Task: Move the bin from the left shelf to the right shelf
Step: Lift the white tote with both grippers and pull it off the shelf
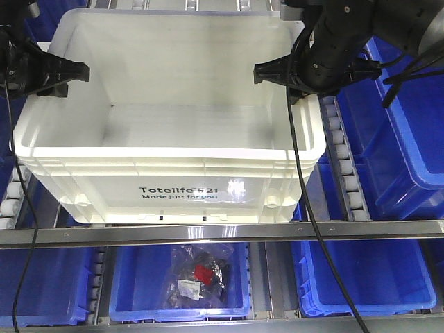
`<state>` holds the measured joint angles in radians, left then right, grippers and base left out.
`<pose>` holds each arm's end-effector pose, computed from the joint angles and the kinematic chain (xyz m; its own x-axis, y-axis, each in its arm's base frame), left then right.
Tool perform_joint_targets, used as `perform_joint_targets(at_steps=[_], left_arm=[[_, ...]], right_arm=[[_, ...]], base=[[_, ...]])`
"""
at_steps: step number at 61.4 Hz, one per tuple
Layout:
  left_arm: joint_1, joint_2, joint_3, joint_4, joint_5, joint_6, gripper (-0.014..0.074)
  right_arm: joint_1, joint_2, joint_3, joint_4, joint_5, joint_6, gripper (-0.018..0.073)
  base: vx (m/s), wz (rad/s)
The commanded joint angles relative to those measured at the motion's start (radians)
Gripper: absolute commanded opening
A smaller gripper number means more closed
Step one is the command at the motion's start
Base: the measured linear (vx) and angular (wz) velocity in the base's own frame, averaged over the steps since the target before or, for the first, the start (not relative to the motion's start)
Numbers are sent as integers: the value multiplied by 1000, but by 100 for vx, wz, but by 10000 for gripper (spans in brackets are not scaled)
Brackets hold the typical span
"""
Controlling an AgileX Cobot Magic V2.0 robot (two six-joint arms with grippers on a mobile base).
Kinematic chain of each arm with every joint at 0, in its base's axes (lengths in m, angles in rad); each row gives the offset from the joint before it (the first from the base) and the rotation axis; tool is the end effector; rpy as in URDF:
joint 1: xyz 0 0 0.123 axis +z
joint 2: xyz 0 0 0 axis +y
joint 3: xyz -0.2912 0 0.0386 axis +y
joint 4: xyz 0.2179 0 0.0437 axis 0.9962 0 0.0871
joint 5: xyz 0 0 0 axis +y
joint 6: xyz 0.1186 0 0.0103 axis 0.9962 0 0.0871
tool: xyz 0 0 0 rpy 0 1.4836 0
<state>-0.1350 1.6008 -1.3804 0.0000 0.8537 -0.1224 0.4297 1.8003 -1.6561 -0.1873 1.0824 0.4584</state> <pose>0.3320 -0.0451 0.3086 -0.8370 -0.0095 -0.5472 0.0326 0.9972 -0.0673 0.3496 0.1387 0.3034 -0.8929 -0.0171 -0.4499 -0.0266 0.9995 0.0147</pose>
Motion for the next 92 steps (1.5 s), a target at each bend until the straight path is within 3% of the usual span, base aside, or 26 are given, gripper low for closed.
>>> perform_joint_targets(at_steps=[1, 29, 63, 80, 92], left_arm=[[4, -73, -31, -7, -48, 3, 92], [2, -211, -31, -21, -68, 3, 92], [2, -233, -24, -36, -74, 2, 92], [-9, -338, 143, -56, -157, -3, 92], [-9, -373, 184, -62, -169, -3, 92]], right_arm=[[-5, -70, -33, -52, -46, -9, 6], [-5, -148, -33, -53, -89, -9, 6], [-5, -159, -30, -80, -92, -9, 7], [-4, -171, -29, -80, -40, -16, 7], [49, -205, -4, -113, -29, -12, 8]], base=[[0, 0], [0, 0], [0, 0], [0, 0], [0, 0]])
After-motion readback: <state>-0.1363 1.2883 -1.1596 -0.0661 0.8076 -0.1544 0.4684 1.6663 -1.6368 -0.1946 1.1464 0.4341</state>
